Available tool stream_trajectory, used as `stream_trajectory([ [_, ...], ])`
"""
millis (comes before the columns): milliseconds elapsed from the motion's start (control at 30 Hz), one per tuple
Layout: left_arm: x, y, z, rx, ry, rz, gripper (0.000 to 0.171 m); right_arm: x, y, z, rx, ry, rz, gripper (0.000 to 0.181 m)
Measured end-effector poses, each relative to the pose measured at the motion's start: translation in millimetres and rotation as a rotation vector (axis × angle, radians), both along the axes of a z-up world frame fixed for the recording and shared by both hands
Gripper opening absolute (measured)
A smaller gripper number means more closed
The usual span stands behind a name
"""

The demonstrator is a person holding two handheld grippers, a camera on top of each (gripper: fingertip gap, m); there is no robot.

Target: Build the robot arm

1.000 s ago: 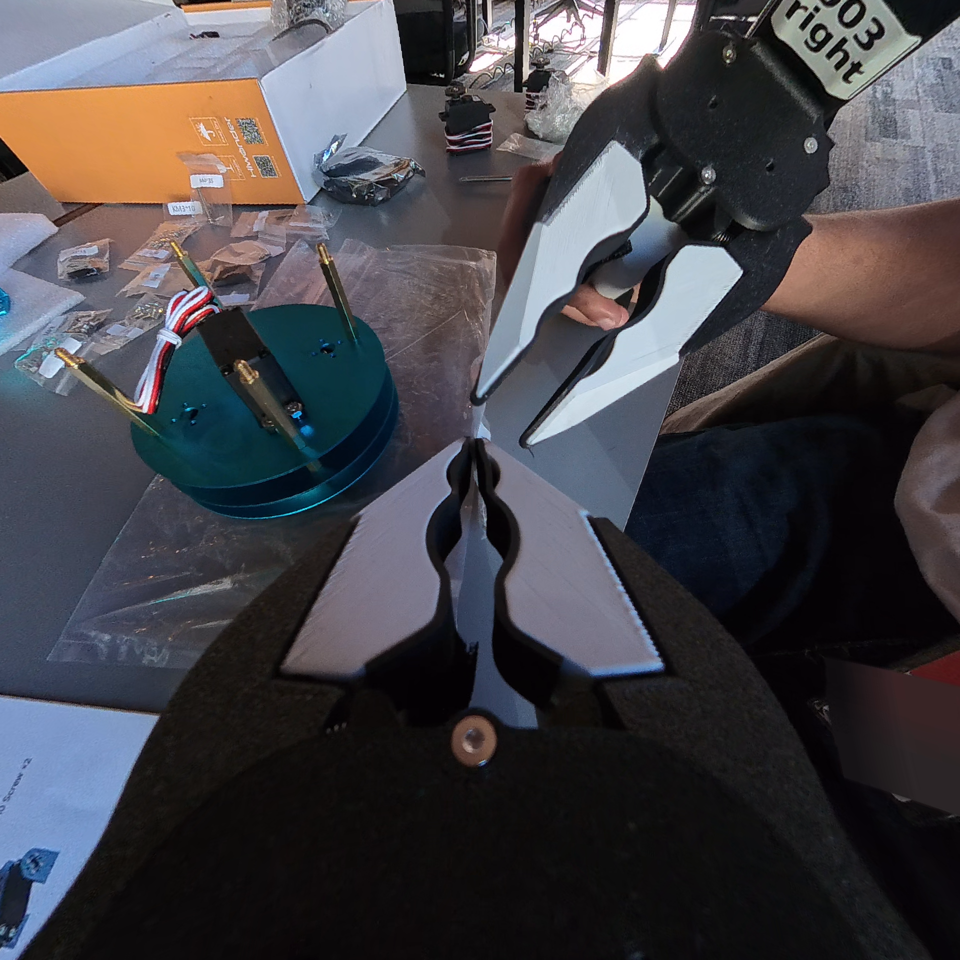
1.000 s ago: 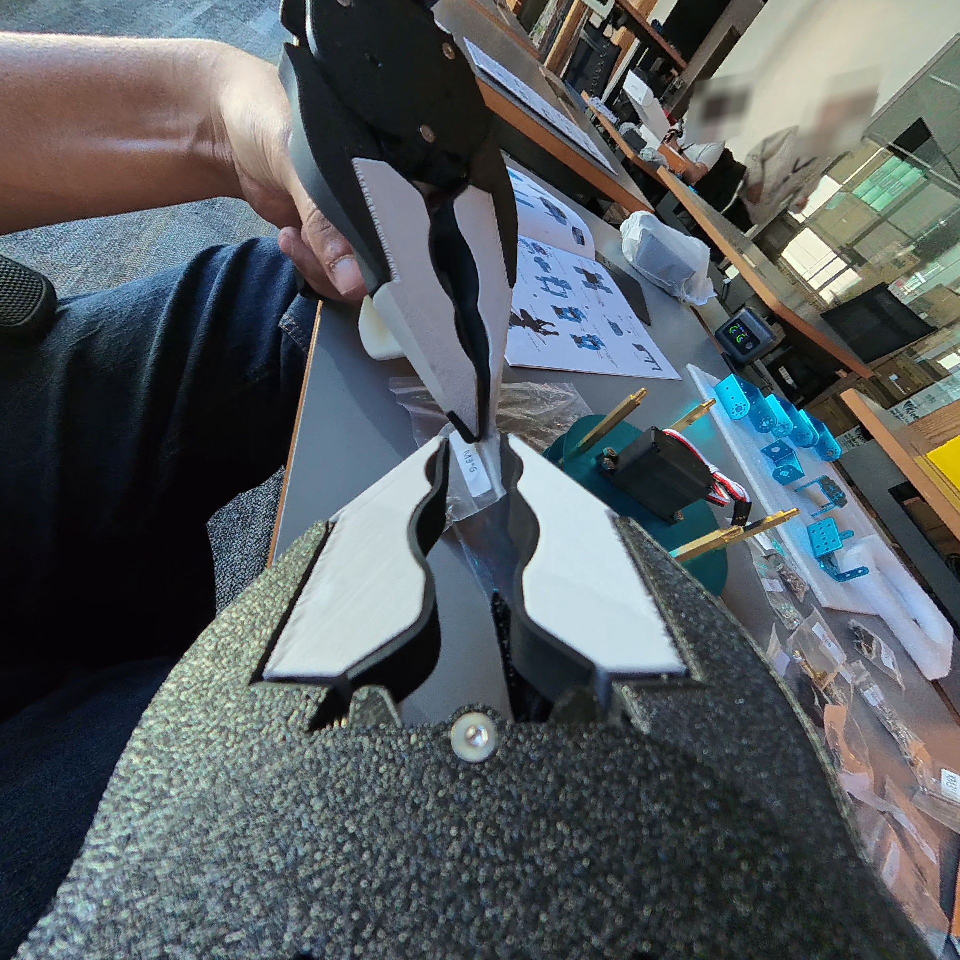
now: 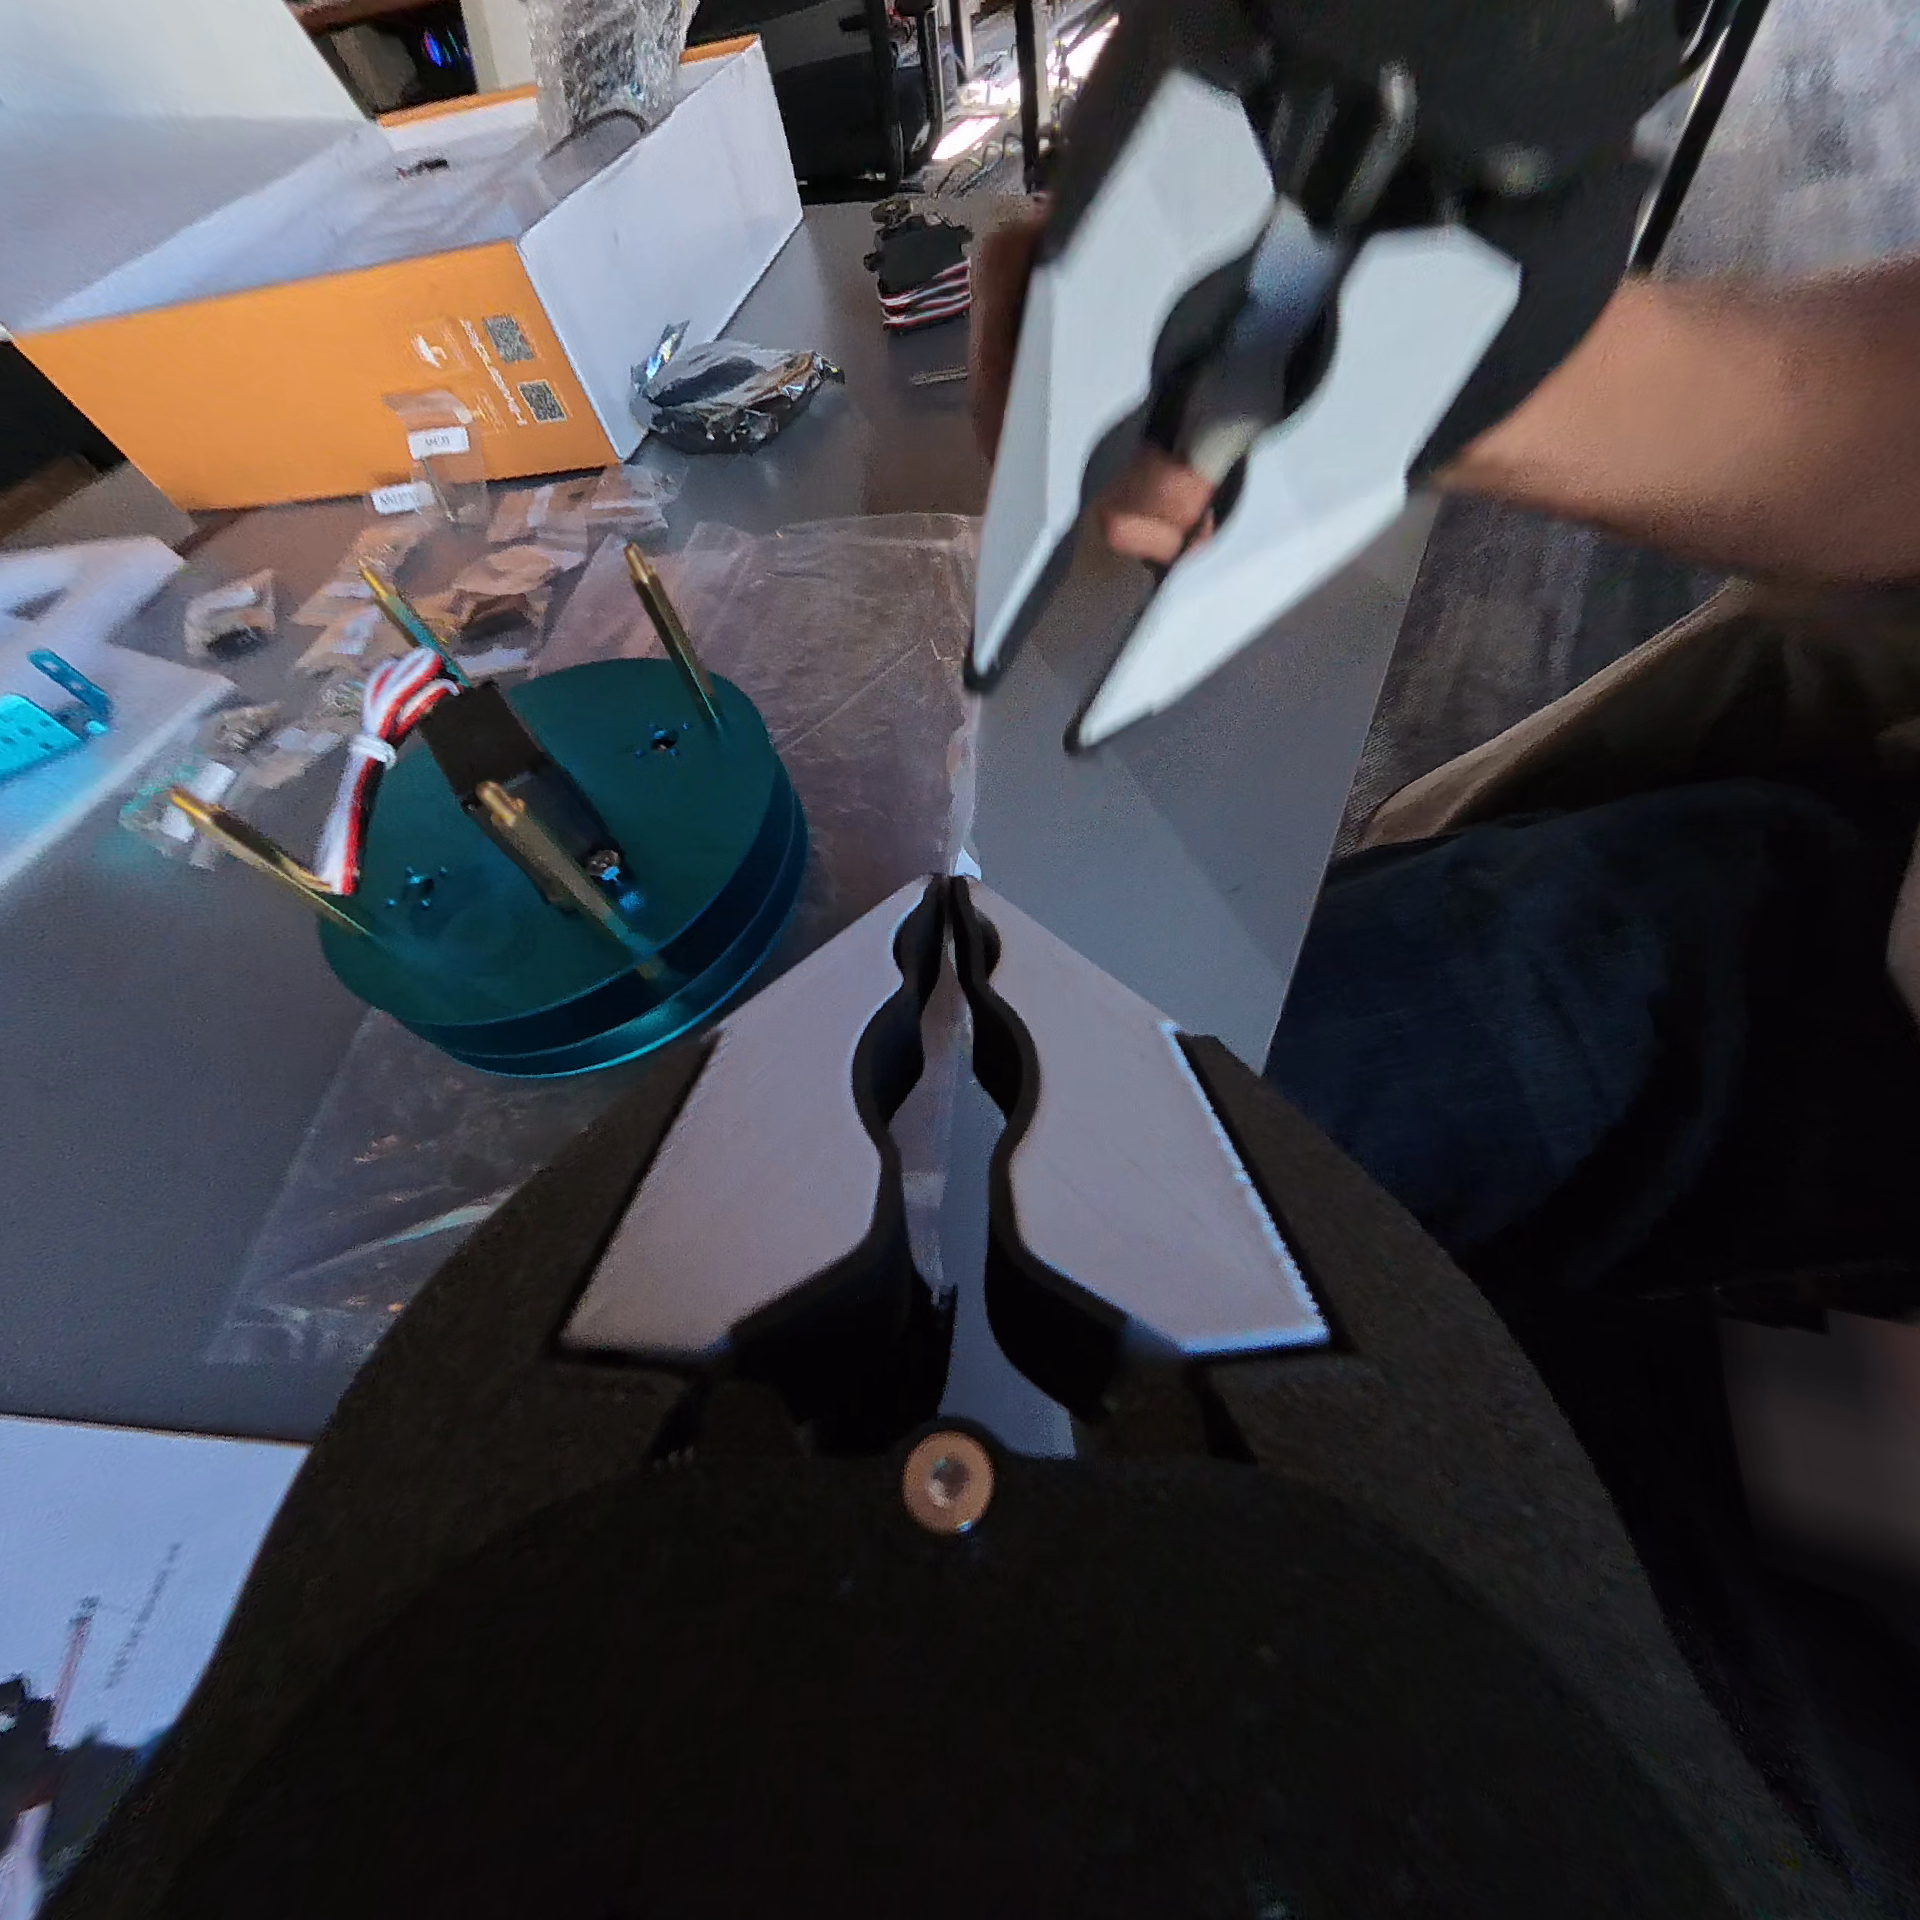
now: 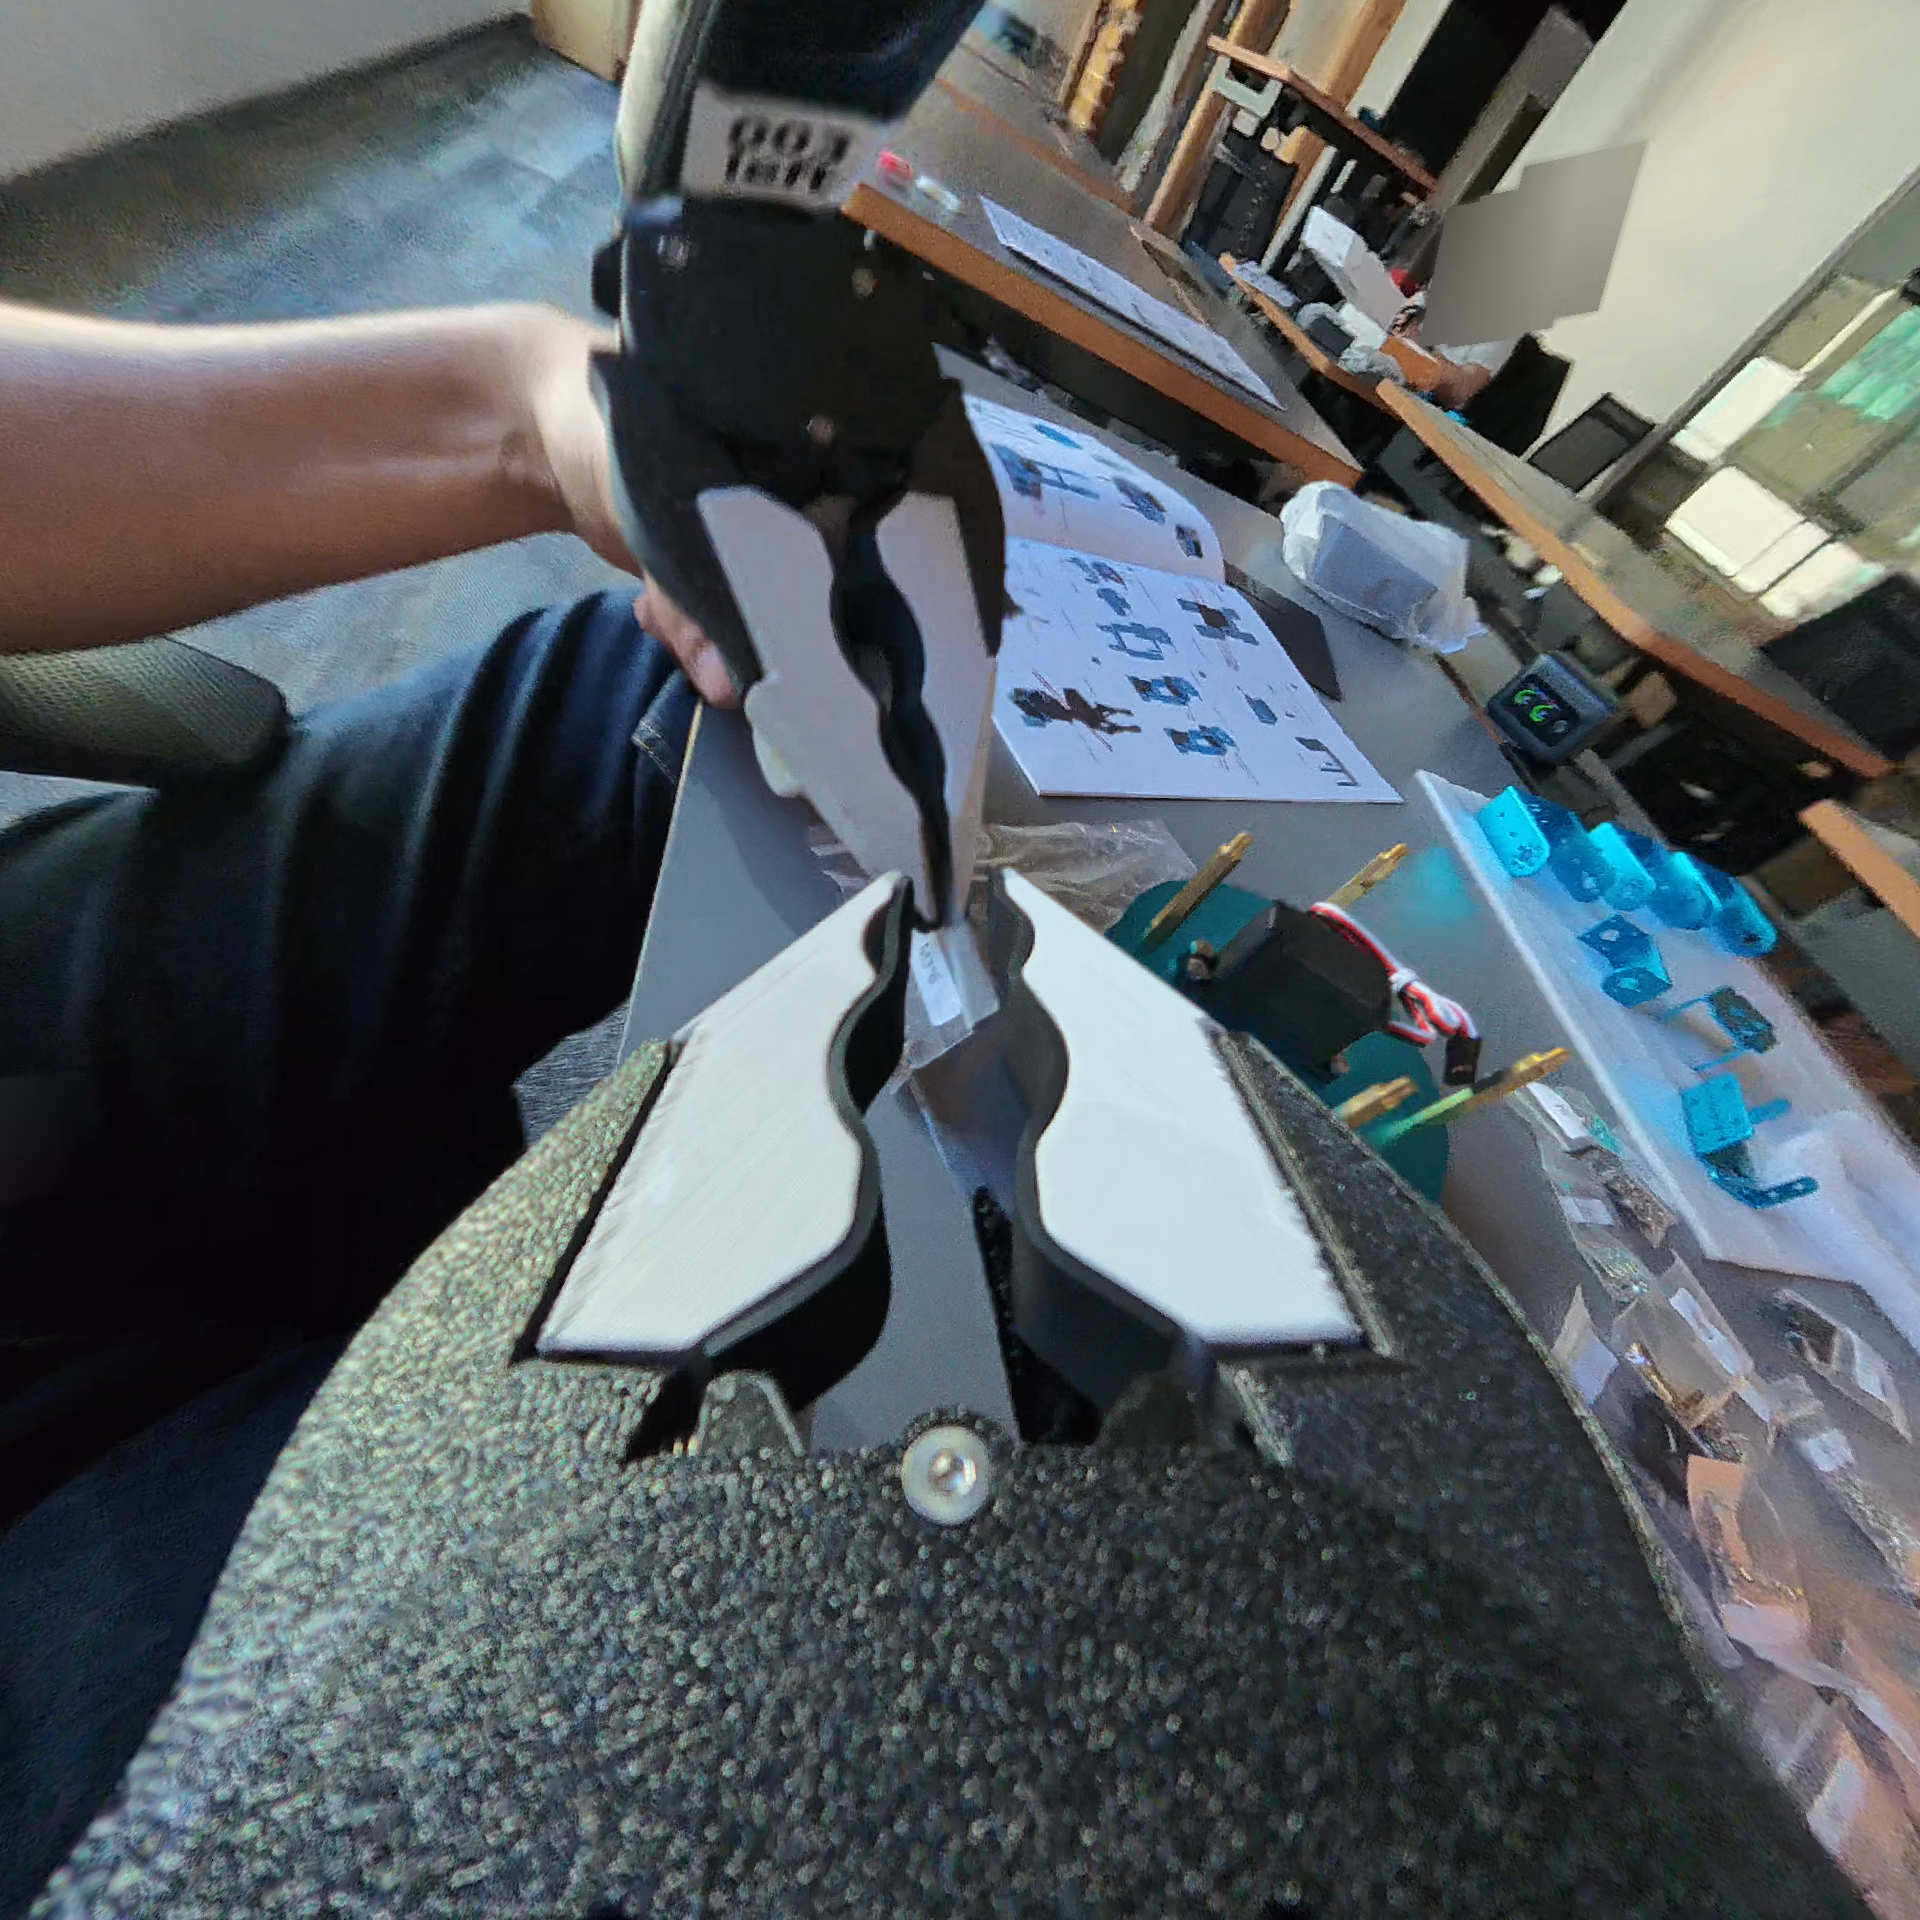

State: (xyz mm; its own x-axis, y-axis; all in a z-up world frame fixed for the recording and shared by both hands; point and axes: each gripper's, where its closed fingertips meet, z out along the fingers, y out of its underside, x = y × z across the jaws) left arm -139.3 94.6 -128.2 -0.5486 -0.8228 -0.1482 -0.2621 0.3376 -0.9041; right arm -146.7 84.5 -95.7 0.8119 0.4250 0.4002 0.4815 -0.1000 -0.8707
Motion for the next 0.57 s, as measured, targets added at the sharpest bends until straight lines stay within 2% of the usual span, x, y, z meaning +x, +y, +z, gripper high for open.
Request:
stream_trajectory([
  [67,0.5,0.8,-2.6,0.086,-0.029,-0.010,0.000,3.3,-6.3,11.2,-0.077,0.051,0.074,0.009],
  [133,1.3,0.1,-6.0,0.130,-0.038,-0.029,0.000,9.6,-5.3,15.2,-0.149,0.103,0.127,0.012],
  [267,5.7,-1.0,-2.3,0.127,-0.064,-0.071,0.000,19.6,4.5,-3.6,-0.311,0.160,0.214,0.016],
  [433,9.6,-0.6,-0.3,0.123,-0.070,-0.126,0.000,21.3,11.6,-3.4,-0.401,0.269,0.317,0.015],
  [567,10.3,-4.9,1.7,0.089,-0.083,-0.164,0.000,27.7,17.8,-23.6,-0.422,0.236,0.278,0.015],
])
